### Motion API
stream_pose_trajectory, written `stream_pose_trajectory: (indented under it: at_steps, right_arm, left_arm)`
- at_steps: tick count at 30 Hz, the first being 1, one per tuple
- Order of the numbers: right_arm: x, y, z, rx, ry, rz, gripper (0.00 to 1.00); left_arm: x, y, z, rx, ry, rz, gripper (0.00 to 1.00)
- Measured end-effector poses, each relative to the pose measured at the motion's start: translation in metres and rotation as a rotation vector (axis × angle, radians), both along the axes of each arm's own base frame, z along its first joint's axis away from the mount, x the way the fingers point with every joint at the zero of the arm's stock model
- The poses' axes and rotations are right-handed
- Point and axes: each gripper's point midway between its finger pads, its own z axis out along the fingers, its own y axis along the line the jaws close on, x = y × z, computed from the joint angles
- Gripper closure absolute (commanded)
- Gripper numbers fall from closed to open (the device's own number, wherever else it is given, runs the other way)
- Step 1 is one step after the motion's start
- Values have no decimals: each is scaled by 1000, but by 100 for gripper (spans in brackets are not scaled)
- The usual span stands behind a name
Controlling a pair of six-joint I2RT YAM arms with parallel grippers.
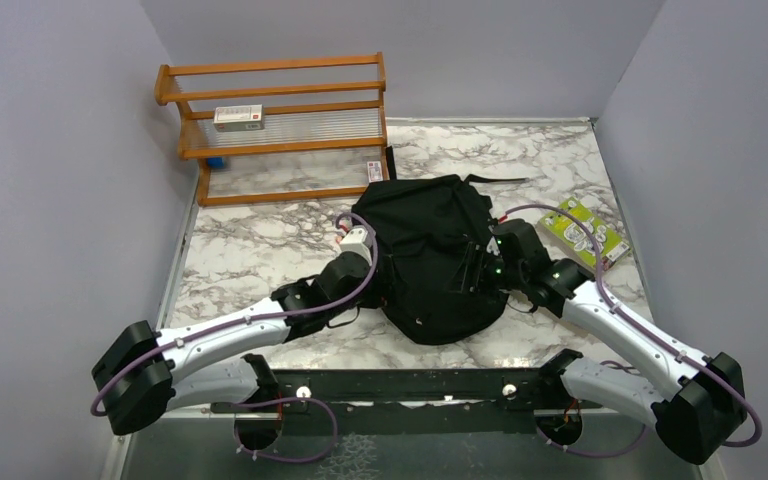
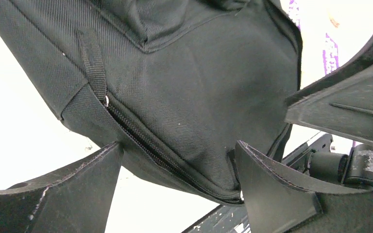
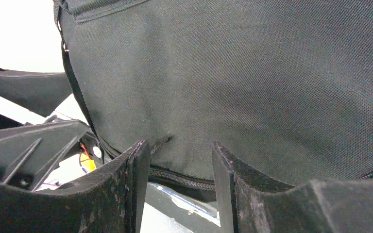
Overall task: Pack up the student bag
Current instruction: Unzip the student bag at the center of the board.
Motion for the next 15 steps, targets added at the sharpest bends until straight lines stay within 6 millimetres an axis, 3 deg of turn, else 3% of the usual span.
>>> stream_pose_trajectory:
  at_steps: [6, 10, 15]
  right_arm:
    - [-2, 2, 0, 13, 6, 12, 46]
    - [-7, 2, -6, 23, 17, 16, 46]
    - [-13, 2, -16, 27, 45, 23, 46]
  left_arm:
    - [-8, -6, -28, 26, 114, 2, 14]
    - [-15, -10, -36, 23, 163, -8, 17]
    - [-20, -15, -44, 22, 202, -17, 40]
